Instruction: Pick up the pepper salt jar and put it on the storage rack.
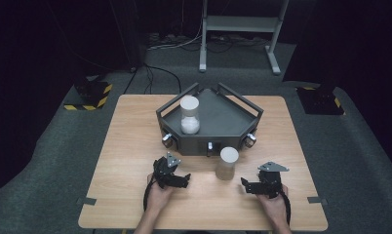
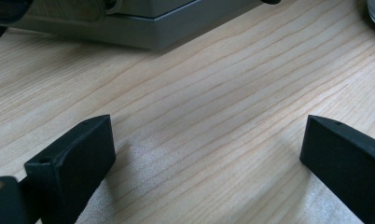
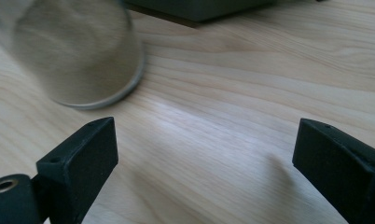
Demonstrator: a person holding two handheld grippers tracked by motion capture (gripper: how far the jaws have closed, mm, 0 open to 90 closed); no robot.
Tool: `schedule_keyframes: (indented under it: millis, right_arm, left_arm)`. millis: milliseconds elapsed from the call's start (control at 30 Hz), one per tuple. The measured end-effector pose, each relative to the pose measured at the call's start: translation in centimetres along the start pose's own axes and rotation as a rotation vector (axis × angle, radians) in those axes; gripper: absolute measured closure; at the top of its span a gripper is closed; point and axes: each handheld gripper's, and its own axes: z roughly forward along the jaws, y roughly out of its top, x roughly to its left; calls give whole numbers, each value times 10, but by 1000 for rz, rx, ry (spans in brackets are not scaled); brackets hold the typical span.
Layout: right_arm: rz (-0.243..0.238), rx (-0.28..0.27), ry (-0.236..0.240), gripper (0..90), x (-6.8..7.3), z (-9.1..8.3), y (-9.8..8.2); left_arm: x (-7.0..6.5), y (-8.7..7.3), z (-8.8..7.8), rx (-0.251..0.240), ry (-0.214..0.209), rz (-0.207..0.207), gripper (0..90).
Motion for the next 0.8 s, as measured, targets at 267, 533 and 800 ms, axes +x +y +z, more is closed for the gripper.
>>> schedule_keyframes:
  millis: [267,533,800]
  right_arm:
    - [-57,0,66,69,11,4,6]
    - [-94,-12,102,72,19,8,12]
    - [-111,-33,125,76,25,12,18]
  left_arm:
    - [0,0,0,0,0,-1,32]
    - [0,0,0,-1,0,-1,32]
    - [0,0,0,0,0,-1,32]
